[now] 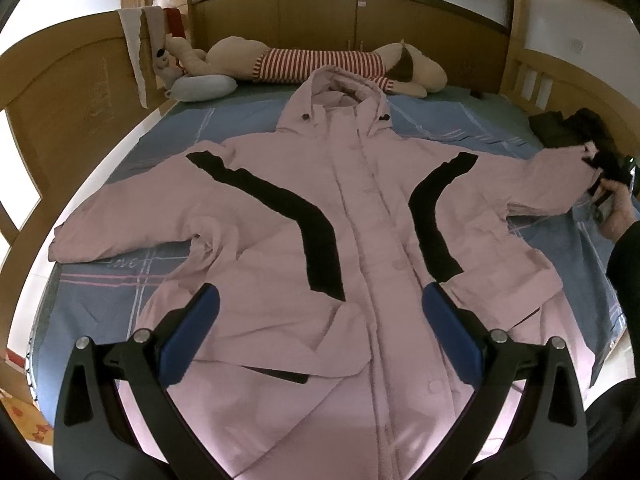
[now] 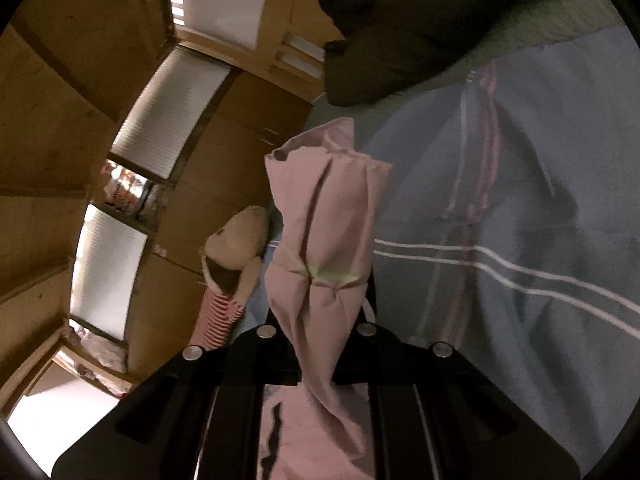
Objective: Fold large clothes
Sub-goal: 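Lift the held sleeve up off the sheet with the right tool, then carry the sleeve across the jacket chest and open the right tool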
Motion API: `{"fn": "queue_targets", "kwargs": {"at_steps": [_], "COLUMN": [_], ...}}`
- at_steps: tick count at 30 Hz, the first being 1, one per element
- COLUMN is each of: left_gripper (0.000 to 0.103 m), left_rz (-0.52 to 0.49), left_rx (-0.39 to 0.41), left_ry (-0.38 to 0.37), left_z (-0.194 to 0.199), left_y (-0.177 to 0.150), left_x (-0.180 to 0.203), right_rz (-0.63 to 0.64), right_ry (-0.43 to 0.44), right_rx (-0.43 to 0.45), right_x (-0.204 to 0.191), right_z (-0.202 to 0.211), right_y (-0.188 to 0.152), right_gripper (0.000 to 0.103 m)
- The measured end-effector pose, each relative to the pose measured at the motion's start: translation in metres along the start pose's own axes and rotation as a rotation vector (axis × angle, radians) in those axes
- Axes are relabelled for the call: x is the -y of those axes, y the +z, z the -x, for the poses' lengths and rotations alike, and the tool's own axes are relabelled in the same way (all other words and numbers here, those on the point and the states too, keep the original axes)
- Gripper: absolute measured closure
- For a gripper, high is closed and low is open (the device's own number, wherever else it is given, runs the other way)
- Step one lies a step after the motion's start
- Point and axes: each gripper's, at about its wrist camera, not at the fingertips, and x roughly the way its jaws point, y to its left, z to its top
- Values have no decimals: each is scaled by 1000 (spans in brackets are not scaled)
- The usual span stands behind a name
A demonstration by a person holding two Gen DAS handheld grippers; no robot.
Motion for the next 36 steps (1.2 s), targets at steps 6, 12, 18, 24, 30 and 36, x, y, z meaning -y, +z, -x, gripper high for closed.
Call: {"fn": "queue_targets", "kwargs": {"at_steps": [6,12,18,24,30,36], "left_gripper": [2,2,2,2,2,2], "left_rz": [10,5,1,-2,-26,-38], "left_rx": [2,6,5,10,13,18], "left_ry": [6,1,-3,-14,-28,-28], "left_z": [2,5,8,11,15,18], "left_y": [-1,-1,-3,-2,-6,-9], "left_x": [-10,-11,-11,-6,2,2], "right_rz": [35,46,56,47,77,125], "right_ry": [58,109,157,199,261,326], "right_rx": [7,14,2,-22,-51,-93], "right_x": [-38,-68,-93,-116,-156,-206], "right_z": [15,32,44,53,67,79], "right_y": [-3,-5,-7,-14,-35,-74], "right_gripper": [93,94,94,94,93,93]}}
